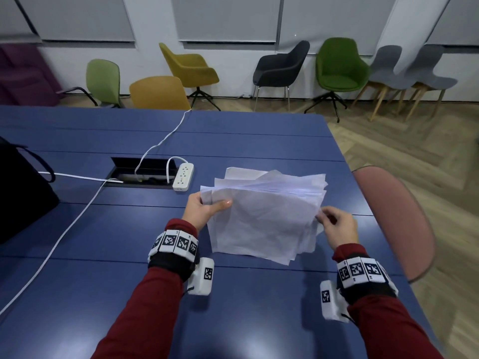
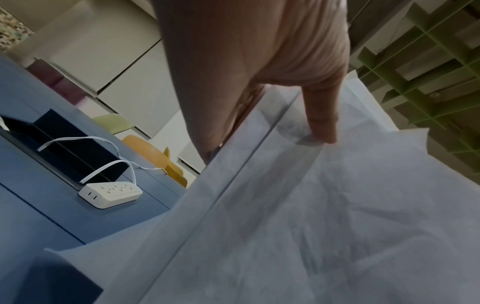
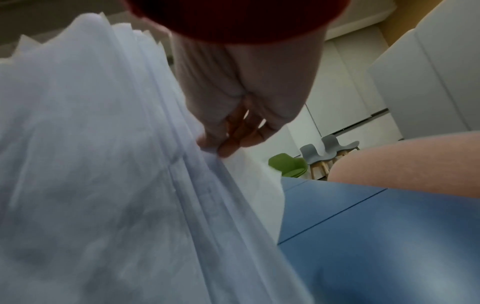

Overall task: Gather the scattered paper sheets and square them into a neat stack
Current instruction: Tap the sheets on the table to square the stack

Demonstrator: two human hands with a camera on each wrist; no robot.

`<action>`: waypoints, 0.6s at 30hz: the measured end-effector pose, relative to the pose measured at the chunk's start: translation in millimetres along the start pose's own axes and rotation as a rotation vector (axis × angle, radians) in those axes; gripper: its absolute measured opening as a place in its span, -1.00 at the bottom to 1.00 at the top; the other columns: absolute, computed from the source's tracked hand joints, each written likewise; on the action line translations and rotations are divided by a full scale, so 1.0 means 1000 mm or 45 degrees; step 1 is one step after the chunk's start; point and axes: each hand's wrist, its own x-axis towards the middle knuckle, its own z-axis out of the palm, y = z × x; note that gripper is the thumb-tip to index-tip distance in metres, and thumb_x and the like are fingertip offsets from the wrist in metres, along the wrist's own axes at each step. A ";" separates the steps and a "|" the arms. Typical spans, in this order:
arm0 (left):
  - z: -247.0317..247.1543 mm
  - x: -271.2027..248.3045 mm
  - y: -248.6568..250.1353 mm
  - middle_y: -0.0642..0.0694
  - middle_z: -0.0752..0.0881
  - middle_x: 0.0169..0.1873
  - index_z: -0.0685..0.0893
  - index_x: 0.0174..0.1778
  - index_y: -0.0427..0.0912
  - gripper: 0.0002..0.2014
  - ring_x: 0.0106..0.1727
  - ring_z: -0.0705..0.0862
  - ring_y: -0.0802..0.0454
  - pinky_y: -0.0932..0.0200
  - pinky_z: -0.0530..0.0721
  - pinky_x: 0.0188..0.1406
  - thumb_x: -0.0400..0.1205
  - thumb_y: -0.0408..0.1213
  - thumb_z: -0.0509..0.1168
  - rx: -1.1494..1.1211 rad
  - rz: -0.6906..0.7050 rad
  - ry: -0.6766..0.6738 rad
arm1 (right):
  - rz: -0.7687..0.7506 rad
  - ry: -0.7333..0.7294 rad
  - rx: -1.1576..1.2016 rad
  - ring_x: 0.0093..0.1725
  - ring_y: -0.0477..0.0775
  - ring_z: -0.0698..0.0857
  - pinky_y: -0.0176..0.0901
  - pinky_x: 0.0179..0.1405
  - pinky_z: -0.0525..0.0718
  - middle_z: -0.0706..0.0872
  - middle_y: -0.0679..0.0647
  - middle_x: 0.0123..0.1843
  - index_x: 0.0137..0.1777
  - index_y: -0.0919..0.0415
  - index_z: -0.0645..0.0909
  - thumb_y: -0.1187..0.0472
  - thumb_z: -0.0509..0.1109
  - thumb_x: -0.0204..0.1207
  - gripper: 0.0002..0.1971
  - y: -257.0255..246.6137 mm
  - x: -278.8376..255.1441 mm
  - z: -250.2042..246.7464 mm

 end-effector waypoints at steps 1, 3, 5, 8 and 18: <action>0.000 0.001 0.000 0.02 0.85 -0.33 0.78 -0.20 -0.23 -0.84 -0.25 0.81 0.11 0.20 0.79 -0.09 0.39 -0.55 0.50 -0.005 -0.002 0.006 | 0.002 0.072 0.074 -0.31 -0.17 0.68 -0.40 -0.17 0.56 0.71 0.05 -0.34 -0.15 0.22 0.74 0.30 0.43 0.50 -0.94 -0.004 -0.001 -0.005; 0.002 0.003 -0.002 0.01 0.85 -0.31 0.79 -0.21 -0.20 -0.82 -0.22 0.80 0.07 0.16 0.78 -0.06 0.34 -0.50 0.55 -0.011 -0.009 0.012 | 0.001 0.155 0.253 -0.39 -0.39 0.67 -0.67 -0.29 0.52 0.71 -0.01 -0.38 -0.15 0.21 0.72 0.32 0.40 0.52 -0.93 -0.005 -0.001 -0.011; 0.005 0.004 -0.003 -0.01 0.85 -0.27 0.80 -0.20 -0.17 -0.80 -0.18 0.81 0.05 0.10 0.78 -0.01 0.29 -0.43 0.57 0.002 -0.015 -0.003 | 0.009 0.146 0.366 -0.41 -0.38 0.68 -0.65 -0.30 0.56 0.72 -0.15 -0.43 -0.17 0.19 0.71 0.35 0.38 0.53 -0.89 -0.003 -0.001 -0.013; 0.010 0.006 -0.004 0.03 0.84 -0.28 0.79 -0.19 -0.16 -0.80 -0.21 0.81 0.09 0.05 0.76 0.03 0.36 -0.51 0.54 0.012 -0.023 -0.024 | 0.026 0.025 0.239 -0.37 -0.16 0.62 -0.30 -0.19 0.59 0.68 -0.16 -0.41 -0.11 0.05 0.66 0.37 0.39 0.51 -0.83 0.003 -0.001 -0.010; 0.006 0.001 -0.006 0.01 0.84 -0.27 0.78 -0.16 -0.18 -0.81 -0.20 0.81 0.08 0.20 0.79 -0.11 0.42 -0.54 0.48 -0.004 -0.025 -0.026 | -0.065 -0.062 -0.090 -0.36 0.07 0.50 -0.16 -0.19 0.48 0.53 0.00 -0.37 0.13 -0.08 0.64 0.30 0.38 0.45 -0.68 -0.006 0.004 -0.012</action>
